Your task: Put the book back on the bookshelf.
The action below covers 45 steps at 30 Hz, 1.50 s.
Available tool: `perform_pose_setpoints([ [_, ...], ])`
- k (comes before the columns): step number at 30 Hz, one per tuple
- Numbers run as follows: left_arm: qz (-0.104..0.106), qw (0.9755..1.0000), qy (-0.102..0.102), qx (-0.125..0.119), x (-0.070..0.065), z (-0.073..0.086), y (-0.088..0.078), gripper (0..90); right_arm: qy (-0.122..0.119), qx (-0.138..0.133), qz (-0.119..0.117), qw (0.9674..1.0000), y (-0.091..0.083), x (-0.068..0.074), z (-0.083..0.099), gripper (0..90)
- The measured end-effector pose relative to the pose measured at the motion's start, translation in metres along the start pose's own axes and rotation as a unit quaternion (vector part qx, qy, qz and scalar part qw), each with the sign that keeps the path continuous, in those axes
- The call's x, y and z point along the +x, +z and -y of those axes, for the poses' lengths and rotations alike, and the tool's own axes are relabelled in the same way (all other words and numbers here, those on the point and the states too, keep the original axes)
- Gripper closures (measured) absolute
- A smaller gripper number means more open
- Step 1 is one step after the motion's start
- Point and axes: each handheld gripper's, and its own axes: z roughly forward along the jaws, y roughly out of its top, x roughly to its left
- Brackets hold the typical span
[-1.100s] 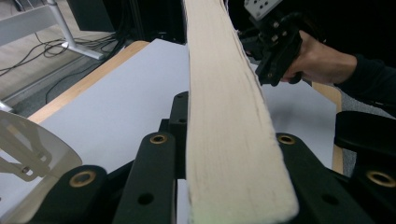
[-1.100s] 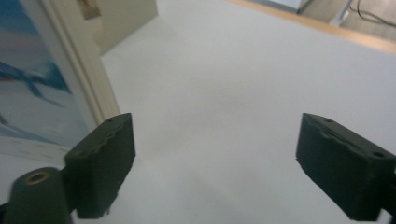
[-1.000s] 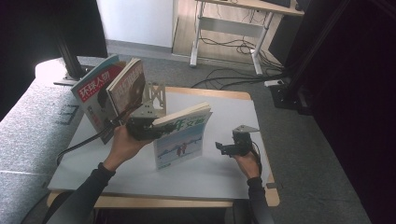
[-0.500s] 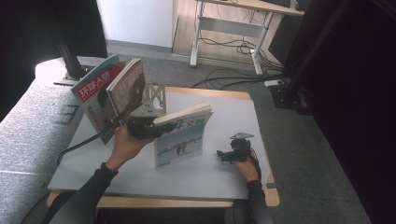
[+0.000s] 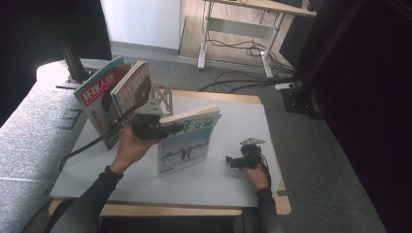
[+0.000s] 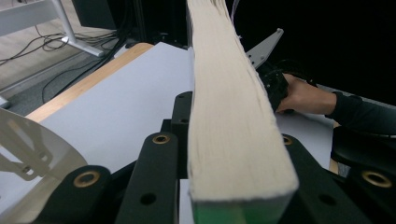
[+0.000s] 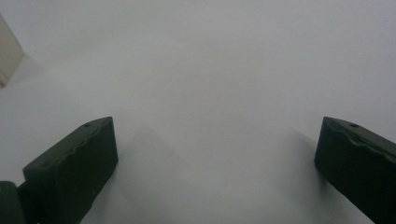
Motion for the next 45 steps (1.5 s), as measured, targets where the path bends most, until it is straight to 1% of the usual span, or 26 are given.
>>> perform_pose_setpoints([
  [8, -0.025, 0.9997, 0.002, 0.005, 0.003, -0.006, -0.017, 74.1, 0.000, 0.000, 0.000, 1.0000, 0.000, 0.000, 0.000, 0.0],
  [10, -0.035, 0.9994, -0.002, 0.007, 0.005, -0.007, -0.022, 74.1, 0.000, 0.000, 0.000, 1.0000, 0.000, 0.000, 0.000, 0.0],
  [12, -0.038, 0.9992, -0.005, 0.007, 0.005, -0.007, -0.025, 74.1, 0.000, 0.000, 0.000, 1.0000, 0.000, 0.000, 0.000, 0.0],
  [13, -0.045, 0.9990, -0.006, 0.008, 0.007, -0.008, -0.031, 74.1, 0.000, 0.000, 0.000, 1.0000, 0.000, 0.000, 0.000, 0.0],
  [15, -0.049, 0.9987, -0.014, 0.005, 0.009, -0.009, -0.037, 74.1, 0.000, 0.000, 0.000, 1.0000, 0.000, 0.000, 0.000, 0.0],
  [16, -0.051, 0.9986, -0.015, 0.004, 0.010, -0.009, -0.040, 74.1, 0.000, 0.000, 0.001, 1.0000, 0.000, 0.000, 0.000, 0.0],
  [17, -0.051, 0.9986, -0.015, 0.004, 0.010, -0.009, -0.040, 74.1, 0.000, 0.000, 0.001, 1.0000, 0.000, 0.000, 0.000, 0.0],
  [19, -0.055, 0.9983, -0.021, 0.000, 0.011, -0.010, -0.047, 74.1, 0.000, 0.000, 0.000, 1.0000, 0.000, 0.000, 0.000, 0.0],
  [20, -0.060, 0.9979, -0.026, -0.002, 0.013, -0.011, -0.054, 74.0, 0.000, -0.001, 0.000, 1.0000, 0.000, 0.000, 0.000, 0.0],
  [22, -0.061, 0.9977, -0.030, -0.004, 0.014, -0.011, -0.057, 74.1, 0.000, -0.001, 0.000, 1.0000, 0.000, 0.000, 0.000, 0.0],
  [23, -0.067, 0.9971, -0.035, -0.007, 0.016, -0.012, -0.064, 74.1, 0.000, -0.001, 0.000, 1.0000, 0.000, 0.000, 0.000, 0.0],
  [25, -0.071, 0.9967, -0.039, -0.008, 0.018, -0.012, -0.067, 74.0, 0.000, -0.001, 0.000, 1.0000, 0.000, 0.000, 0.000, 0.0],
  [26, -0.078, 0.9959, -0.044, -0.012, 0.021, -0.013, -0.074, 74.1, 0.000, -0.001, 0.000, 1.0000, 0.000, 0.000, 0.000, 0.0],
  [27, -0.078, 0.9959, -0.044, -0.012, 0.021, -0.013, -0.074, 74.1, 0.000, -0.001, 0.000, 1.0000, 0.000, 0.000, 0.000, 0.0],
  [31, -0.095, 0.9937, -0.057, -0.020, 0.028, -0.014, -0.088, 74.1, 0.000, -0.001, 0.000, 1.0000, 0.000, 0.000, 0.000, 0.0],
  [32, -0.099, 0.9930, -0.061, -0.022, 0.030, -0.014, -0.091, 74.1, 0.000, -0.001, 0.000, 1.0000, 0.000, 0.000, 0.000, 0.0],
  [33, -0.109, 0.9915, -0.067, -0.026, 0.033, -0.014, -0.096, 74.0, 0.000, -0.001, 0.000, 1.0000, 0.000, 0.000, 0.000, 0.0],
  [34, -0.114, 0.9907, -0.069, -0.027, 0.035, -0.014, -0.099, 74.0, 0.000, -0.001, 0.000, 1.0000, 0.000, 0.000, 0.000, 0.0],
  [35, -0.114, 0.9907, -0.069, -0.027, 0.035, -0.014, -0.099, 74.0, 0.000, -0.001, 0.000, 1.0000, 0.000, 0.000, 0.000, 0.0],
  [36, -0.124, 0.9893, -0.072, -0.027, 0.040, -0.014, -0.102, 74.0, 0.000, -0.001, 0.000, 1.0000, 0.000, 0.000, 0.000, 0.0],
  [39, -0.139, 0.9867, -0.080, -0.027, 0.046, -0.013, -0.103, 74.0, 0.000, -0.001, 0.001, 1.0000, 0.000, 0.000, 0.000, 0.0],
  [40, -0.139, 0.9867, -0.080, -0.027, 0.046, -0.013, -0.103, 74.0, 0.000, -0.001, 0.000, 1.0000, 0.000, 0.000, 0.000, 0.0],
  [43, -0.153, 0.9839, -0.087, -0.030, 0.052, -0.014, -0.100, 74.1, 0.000, -0.001, 0.001, 1.0000, 0.000, 0.000, 0.000, 0.0],
  [44, -0.162, 0.9824, -0.088, -0.030, 0.055, -0.014, -0.097, 74.1, 0.000, -0.001, 0.001, 1.0000, 0.000, 0.000, 0.000, 0.0],
  [45, -0.162, 0.9824, -0.088, -0.030, 0.055, -0.014, -0.097, 74.1, 0.000, -0.001, 0.000, 1.0000, 0.000, 0.000, 0.000, 0.0],
])
